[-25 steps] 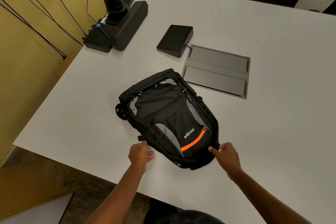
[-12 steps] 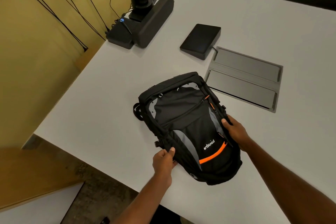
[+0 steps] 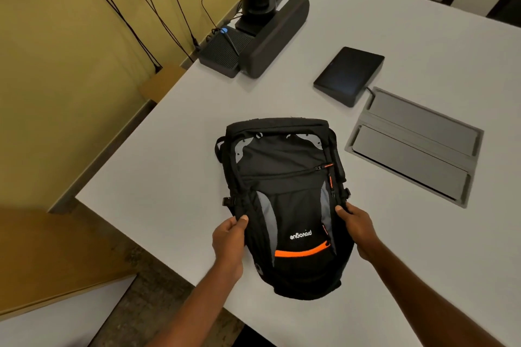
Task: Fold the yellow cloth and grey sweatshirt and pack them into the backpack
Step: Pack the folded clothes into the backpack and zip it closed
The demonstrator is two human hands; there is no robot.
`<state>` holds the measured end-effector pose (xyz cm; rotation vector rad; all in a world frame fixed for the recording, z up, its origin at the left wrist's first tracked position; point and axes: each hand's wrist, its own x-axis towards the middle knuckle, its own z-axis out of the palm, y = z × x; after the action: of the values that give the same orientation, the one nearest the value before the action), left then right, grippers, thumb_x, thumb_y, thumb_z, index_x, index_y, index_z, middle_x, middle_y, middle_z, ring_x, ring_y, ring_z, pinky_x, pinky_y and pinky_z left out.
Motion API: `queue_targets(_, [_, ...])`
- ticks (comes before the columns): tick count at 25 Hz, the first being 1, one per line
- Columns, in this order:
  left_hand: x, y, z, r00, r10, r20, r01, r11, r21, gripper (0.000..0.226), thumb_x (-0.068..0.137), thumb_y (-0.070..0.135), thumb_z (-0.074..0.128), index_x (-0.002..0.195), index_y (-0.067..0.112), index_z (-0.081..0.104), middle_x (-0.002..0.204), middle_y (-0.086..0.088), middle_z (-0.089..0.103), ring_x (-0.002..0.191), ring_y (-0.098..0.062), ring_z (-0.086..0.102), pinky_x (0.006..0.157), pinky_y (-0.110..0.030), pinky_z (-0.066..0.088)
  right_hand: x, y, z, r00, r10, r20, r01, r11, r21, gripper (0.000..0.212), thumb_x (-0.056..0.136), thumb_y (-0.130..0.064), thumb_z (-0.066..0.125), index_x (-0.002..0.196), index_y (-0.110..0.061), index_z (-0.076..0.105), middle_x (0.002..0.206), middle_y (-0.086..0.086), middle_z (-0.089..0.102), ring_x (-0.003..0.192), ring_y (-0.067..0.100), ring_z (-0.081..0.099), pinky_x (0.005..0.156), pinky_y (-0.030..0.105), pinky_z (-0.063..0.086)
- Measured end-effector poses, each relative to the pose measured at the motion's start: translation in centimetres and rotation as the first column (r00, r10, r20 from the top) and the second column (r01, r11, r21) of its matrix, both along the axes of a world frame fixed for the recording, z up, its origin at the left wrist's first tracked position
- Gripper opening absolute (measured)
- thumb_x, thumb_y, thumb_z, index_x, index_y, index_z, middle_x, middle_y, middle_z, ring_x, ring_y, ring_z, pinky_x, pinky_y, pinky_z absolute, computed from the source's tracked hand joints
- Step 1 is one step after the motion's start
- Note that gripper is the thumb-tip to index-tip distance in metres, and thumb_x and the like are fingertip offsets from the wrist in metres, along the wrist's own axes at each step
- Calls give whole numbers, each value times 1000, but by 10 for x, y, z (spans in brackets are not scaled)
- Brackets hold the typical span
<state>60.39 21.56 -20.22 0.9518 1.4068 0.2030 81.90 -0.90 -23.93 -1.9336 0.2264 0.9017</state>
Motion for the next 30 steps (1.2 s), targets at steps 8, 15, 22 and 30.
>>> queue_targets(8, [17,130,2,994,-42,-103,65,971,230,15,95,15,71,83,11,79,85,-8,80,83,-29,75,77,-40,64,-36,90,-4,968,-82,-239,111,988,109,21,106,-26,63,124,-18,73,119,4,77,111,28,70,81,49,62])
queue_targets(15, [42,238,11,980,-55,-193,131,906,404,16,95,18,73,106,17,83,97,1,78,98,-26,75,91,-36,61,-67,167,-5,921,-15,-390,125,958,258,21,107,-14,59,124,-12,70,119,14,78,112,38,74,83,56,65])
queue_targets(22, [58,296,17,971,-104,-217,203,839,504,21,100,11,67,117,13,81,108,-1,77,106,-24,71,103,-37,58,-81,216,-17,904,86,-418,67,939,337,27,107,-5,57,132,-7,67,122,14,78,116,34,74,99,55,60])
queue_targets(30, [34,264,24,953,-170,-250,282,799,532,45,102,10,61,147,12,60,144,-10,66,133,-30,62,113,-42,52,-73,208,-5,827,452,-335,-403,891,209,33,102,-26,69,133,-13,65,130,6,73,115,25,73,93,39,63])
